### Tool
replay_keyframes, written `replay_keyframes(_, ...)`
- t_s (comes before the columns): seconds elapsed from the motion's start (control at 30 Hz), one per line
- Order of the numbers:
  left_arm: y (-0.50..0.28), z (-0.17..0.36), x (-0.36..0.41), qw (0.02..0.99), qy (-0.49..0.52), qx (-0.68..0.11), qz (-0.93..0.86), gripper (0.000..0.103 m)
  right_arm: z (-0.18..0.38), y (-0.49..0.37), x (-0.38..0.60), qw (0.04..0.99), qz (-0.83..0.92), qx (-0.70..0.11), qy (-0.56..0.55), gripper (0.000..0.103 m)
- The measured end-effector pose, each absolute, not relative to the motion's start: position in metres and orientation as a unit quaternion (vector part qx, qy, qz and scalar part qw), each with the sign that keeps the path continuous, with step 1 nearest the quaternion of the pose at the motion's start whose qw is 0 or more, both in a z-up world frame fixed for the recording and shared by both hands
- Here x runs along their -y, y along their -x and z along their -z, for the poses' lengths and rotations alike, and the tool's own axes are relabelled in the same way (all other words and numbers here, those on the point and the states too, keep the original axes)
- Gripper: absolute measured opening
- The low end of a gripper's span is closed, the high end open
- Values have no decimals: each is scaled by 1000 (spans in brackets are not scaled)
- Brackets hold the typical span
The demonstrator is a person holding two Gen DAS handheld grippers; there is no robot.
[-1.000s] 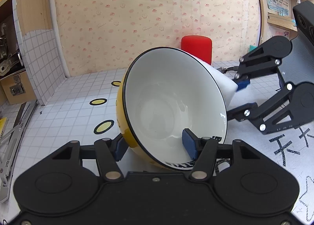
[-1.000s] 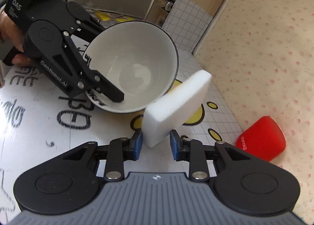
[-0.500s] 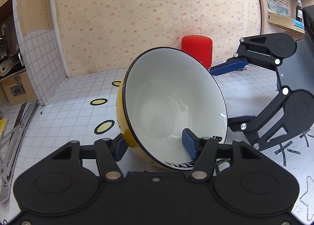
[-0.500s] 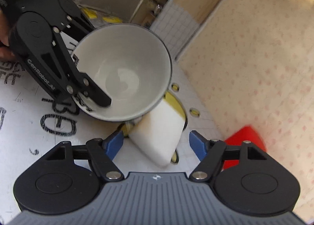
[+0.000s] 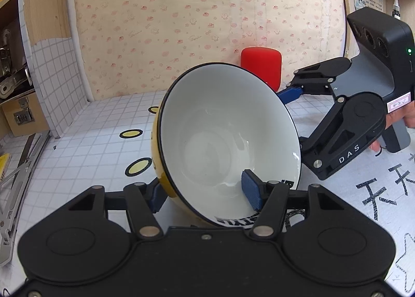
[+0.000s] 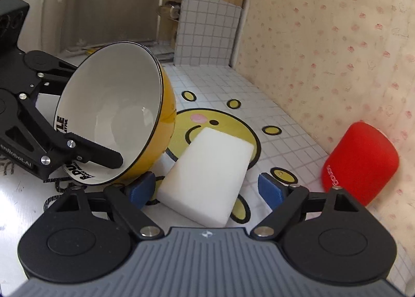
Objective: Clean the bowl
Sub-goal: 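Press the sponge against the bowl rim with the right gripper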
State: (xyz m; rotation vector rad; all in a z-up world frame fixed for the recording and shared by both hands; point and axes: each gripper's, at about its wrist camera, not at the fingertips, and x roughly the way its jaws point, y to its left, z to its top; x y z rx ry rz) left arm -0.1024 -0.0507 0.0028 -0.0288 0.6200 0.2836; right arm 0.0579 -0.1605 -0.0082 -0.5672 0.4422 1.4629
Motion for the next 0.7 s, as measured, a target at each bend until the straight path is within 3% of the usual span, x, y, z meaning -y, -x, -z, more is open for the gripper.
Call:
replay_keyframes(0.37, 102, -1, 45, 942, 18, -308, -134, 62, 1, -57, 170, 701, -649, -174, 239, 58)
replay_keyframes(0.7, 98, 0, 52, 939, 6, -313, -141, 62, -14, -98, 195, 719, -659, -205, 80, 58)
